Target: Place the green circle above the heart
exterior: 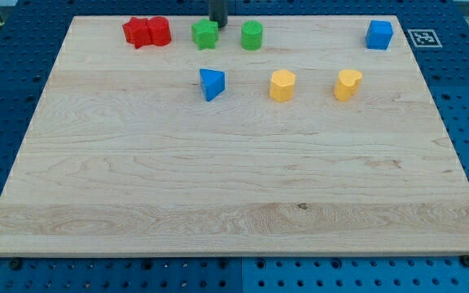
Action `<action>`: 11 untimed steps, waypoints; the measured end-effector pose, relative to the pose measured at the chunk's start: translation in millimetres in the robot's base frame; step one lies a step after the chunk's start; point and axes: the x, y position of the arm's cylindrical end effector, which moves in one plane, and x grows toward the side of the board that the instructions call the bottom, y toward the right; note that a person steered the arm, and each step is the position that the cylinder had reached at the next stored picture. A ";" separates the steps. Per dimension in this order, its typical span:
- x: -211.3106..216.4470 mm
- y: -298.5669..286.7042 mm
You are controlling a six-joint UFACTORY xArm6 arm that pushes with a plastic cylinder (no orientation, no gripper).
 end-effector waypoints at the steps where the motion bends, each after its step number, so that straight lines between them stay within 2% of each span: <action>1: 24.0 11.4; 3: 35.2 18.4; 7: 35.1 138.3; 9: 27.3 161.6; 10: 9.6 166.9; 11: 16.5 184.9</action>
